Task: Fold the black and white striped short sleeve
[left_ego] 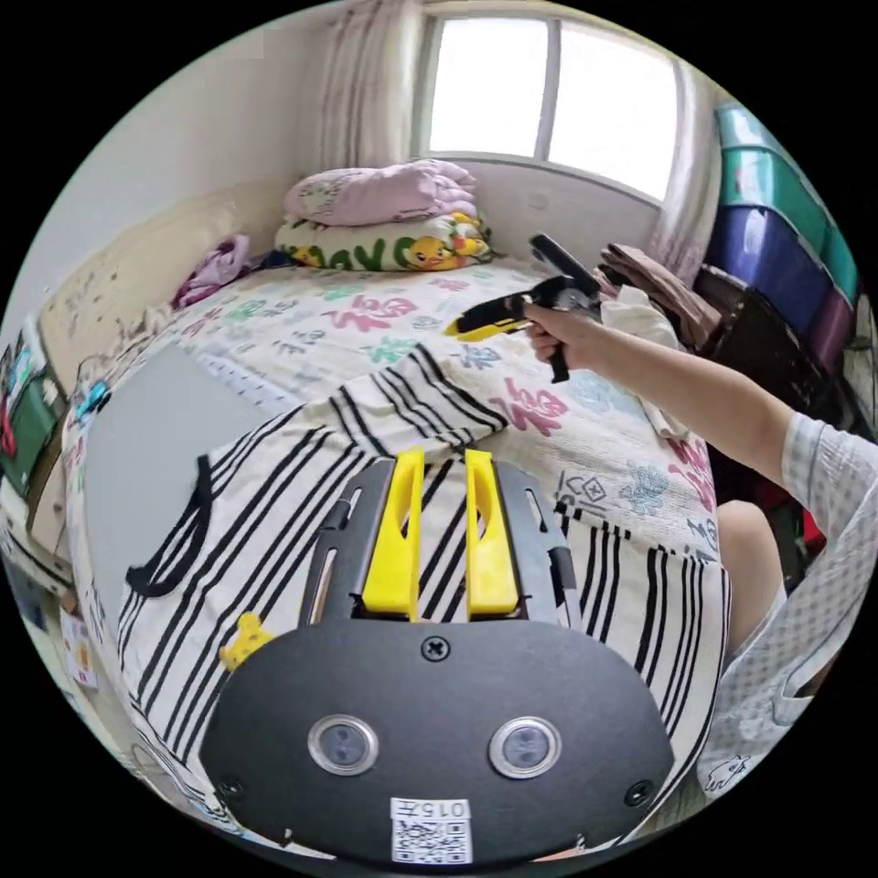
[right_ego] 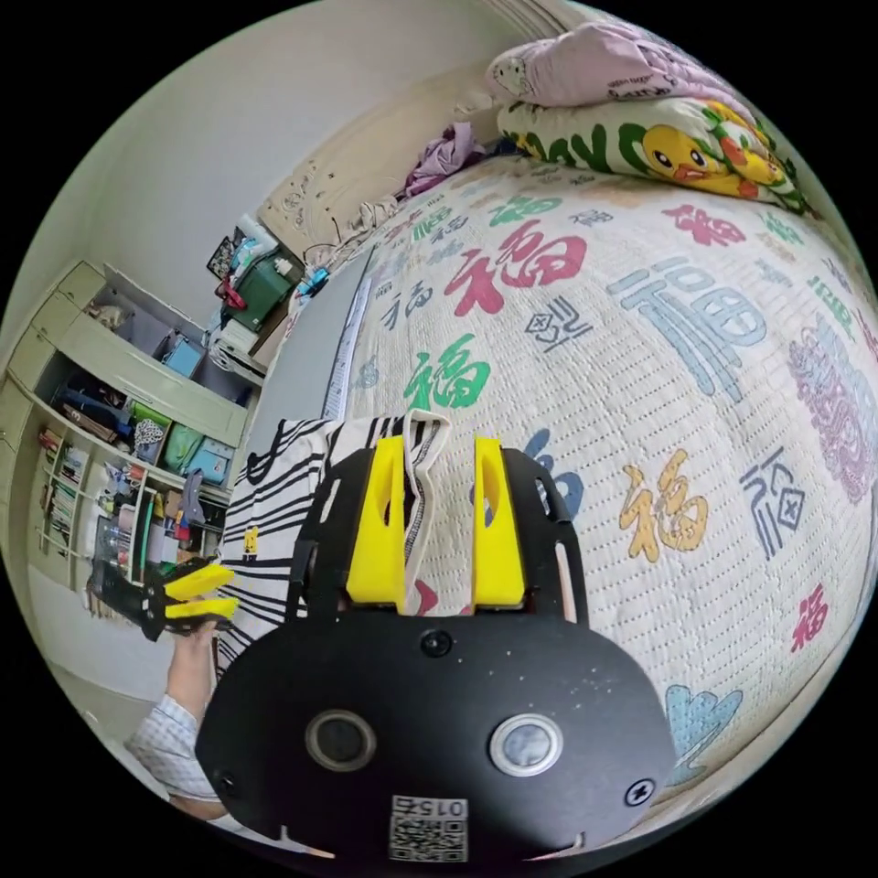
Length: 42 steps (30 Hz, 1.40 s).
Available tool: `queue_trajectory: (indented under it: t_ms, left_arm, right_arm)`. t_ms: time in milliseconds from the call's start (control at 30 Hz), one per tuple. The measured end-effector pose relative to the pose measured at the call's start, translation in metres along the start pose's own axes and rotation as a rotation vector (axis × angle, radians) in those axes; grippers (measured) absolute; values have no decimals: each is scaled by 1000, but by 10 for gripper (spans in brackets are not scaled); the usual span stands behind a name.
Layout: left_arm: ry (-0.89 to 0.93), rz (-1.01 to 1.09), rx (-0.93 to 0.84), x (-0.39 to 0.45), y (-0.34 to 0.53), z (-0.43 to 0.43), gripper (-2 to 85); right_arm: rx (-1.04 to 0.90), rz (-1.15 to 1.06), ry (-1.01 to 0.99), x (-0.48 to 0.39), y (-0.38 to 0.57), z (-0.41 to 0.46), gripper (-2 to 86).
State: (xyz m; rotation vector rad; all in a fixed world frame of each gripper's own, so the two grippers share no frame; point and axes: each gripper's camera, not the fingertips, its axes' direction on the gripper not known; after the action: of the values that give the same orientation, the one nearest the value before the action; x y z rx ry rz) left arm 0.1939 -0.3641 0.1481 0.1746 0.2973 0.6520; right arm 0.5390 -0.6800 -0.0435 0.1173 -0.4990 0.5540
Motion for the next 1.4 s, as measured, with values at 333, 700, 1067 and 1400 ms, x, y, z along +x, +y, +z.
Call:
queue_trajectory:
  t_ms: [333,700,1067,1400]
  left_arm:
    - [35,-119,-167,-7,-46,102,53]
    - [172,-137,-109,-32,-8,72,59]
    - [20,-511,247,-114,276,-202,65]
    - [-265,-1299,174,-293,594,-315,87]
  right_arm:
    - [-48,-22,-32,45,-17,37,40]
    - [34,35,31,120,77,36,27]
    - [128,-407,158,-5,349,15,53]
    - [-233,-1075,-185,-331,667,290,79]
